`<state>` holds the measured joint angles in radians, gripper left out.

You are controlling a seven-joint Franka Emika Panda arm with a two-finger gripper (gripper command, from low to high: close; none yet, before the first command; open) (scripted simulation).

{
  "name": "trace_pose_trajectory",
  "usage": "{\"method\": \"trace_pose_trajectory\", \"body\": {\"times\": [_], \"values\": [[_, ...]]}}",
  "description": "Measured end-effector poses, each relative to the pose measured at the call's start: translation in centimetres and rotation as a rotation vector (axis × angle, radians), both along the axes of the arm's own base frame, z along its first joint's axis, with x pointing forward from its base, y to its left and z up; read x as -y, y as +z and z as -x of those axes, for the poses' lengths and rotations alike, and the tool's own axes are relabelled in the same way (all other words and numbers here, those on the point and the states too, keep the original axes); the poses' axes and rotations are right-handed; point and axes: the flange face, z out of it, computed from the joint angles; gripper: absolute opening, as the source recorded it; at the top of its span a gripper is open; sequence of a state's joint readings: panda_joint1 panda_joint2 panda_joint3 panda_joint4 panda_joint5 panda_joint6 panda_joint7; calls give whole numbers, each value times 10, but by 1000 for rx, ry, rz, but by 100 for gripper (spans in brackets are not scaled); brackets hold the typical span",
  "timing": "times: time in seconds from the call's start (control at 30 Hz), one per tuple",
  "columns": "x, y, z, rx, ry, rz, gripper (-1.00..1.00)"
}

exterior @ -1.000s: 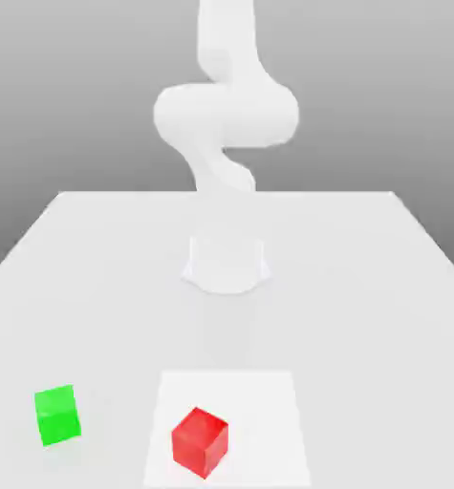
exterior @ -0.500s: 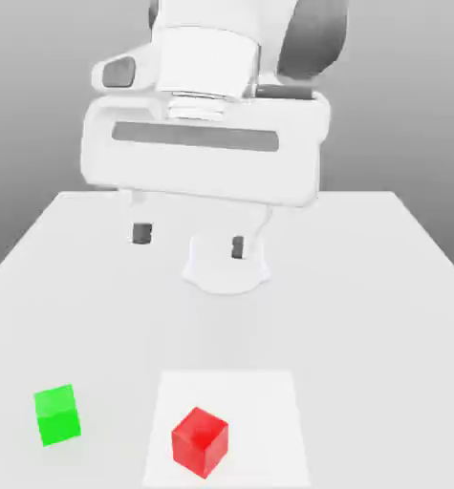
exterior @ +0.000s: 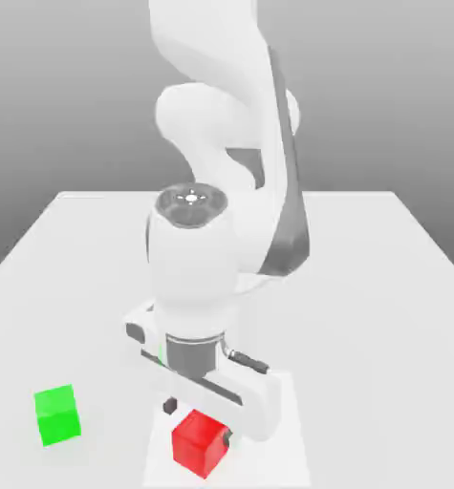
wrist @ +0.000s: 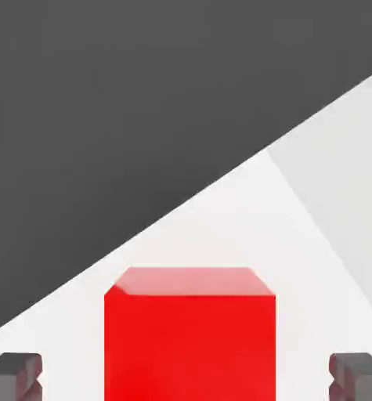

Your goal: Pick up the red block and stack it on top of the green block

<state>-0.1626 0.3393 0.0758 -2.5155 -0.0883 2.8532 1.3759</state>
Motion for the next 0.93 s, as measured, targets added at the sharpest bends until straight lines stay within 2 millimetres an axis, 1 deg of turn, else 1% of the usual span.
{"method": "trace_pose_trajectory", "body": {"times": [0.13, 0.17, 0.2, 0.27, 0.37, 0.4, 0.5, 0.57, 0.63, 0.67, 0.7, 0.8, 0.83, 0.93], "values": [[0, 0, 0, 2, 0, 0, -100], [0, -6, 0, 2, 0, 0, -100], [0, -2, 0, 2, 0, 0, -100], [0, 16, -1, 2, -1, -1, -100], [1, 50, 0, 1, -6, 0, -100], [15, 57, 2, 0, -60, 2, -100], [80, 72, 13, -1, -312, 5, -100], [125, 80, 27, -1, -491, 5, -100], [175, 89, 48, 0, -689, 2, -100], [189, 86, 55, 1, -753, 1, -100], [194, 78, 57, 1, -779, 0, -100], [197, 44, 59, 1, -800, 0, -100], [197, 35, 59, 1, -801, 0, 100], [197, 35, 59, 1, -801, 0, 100]]}}
